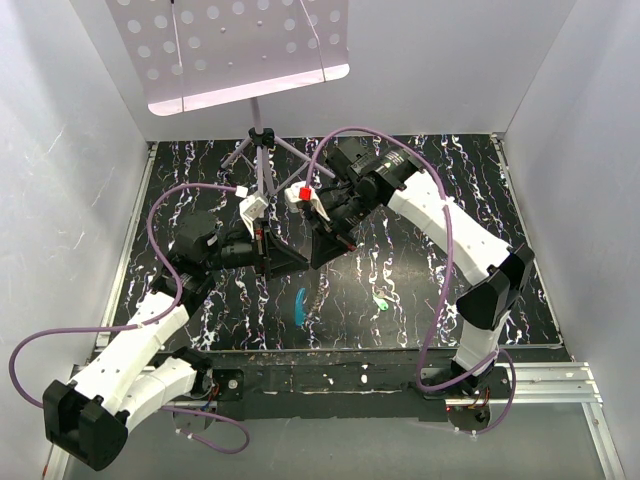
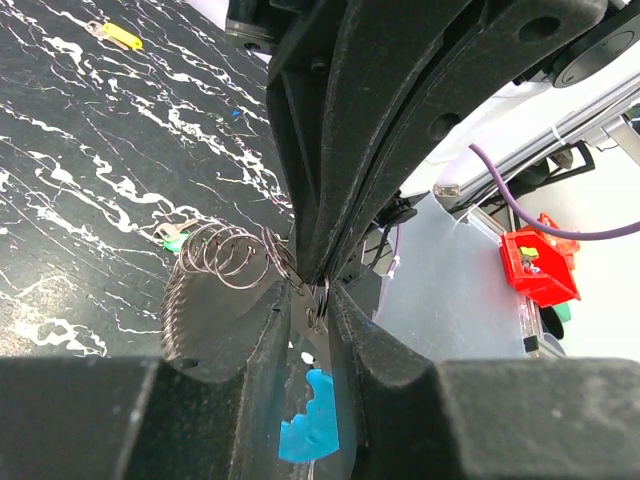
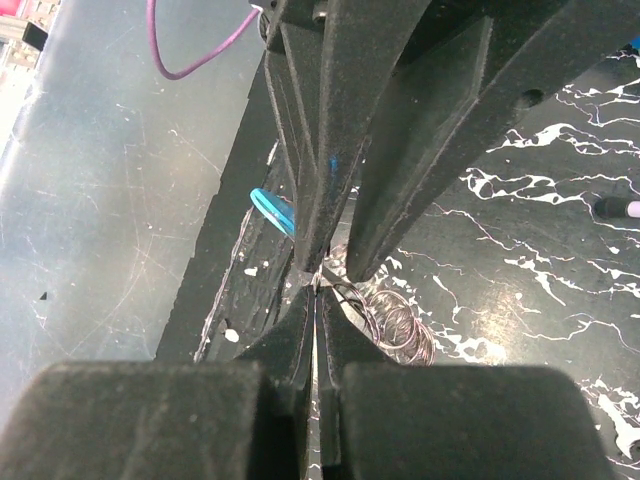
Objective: Put the keys on the keyring
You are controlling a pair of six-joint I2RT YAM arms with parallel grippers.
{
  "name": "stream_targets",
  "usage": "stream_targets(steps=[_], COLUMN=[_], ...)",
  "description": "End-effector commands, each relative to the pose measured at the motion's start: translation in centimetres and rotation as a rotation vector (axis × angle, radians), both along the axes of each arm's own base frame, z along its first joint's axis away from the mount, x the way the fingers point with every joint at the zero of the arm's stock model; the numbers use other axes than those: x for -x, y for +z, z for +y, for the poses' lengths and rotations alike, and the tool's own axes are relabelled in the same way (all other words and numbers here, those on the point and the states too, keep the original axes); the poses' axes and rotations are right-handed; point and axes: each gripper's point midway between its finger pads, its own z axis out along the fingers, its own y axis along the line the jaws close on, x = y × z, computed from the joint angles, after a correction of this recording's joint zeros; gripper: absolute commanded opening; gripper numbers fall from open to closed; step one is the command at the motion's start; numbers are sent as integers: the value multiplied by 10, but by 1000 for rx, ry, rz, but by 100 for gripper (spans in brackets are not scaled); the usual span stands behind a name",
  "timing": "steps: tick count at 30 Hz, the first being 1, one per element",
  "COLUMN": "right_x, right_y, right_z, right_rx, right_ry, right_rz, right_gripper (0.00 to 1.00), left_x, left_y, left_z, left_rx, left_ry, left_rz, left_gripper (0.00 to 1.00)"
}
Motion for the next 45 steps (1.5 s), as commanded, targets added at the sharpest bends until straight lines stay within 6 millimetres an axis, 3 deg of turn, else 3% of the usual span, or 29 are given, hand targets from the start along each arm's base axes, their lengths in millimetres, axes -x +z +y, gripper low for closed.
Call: stream_targets(steps=[1,4,9,13,17,26,31,35,45], right_x=[24,24,25,25,20,-9,-7,-1,4], right_y=[13,13,18,33,54,81,81,74,63], right_z=[-10,-10,-11,-19,-34,-61,-70,-75,-77], right_rx=[37,38,30,0,-52,-187,-257,-279,-269], right_ry=[22,22,17,11,-22,-145,-136,-103,-95], right_rz=[99,98,94,60,17,-31,-54,-103,-57], right_gripper=[1,1,1,35,46,47,48,50,51], left_x=[0,2,6,11,20,37,47,55,57], left_y=[11,10,12,22,44,116,146,155,144], left_z=[0,0,5,13,23,27,26,21,10], left_rx=[-3,-3,-13,17,117,373,489,500,427], left_ry=[-1,-15,-2,41,94,87,28,-63,-196], left_rz=[-26,-24,-67,-208,-391,-580,-632,-643,-650], left_gripper=[17,1,0,0,0,0,0,0,0])
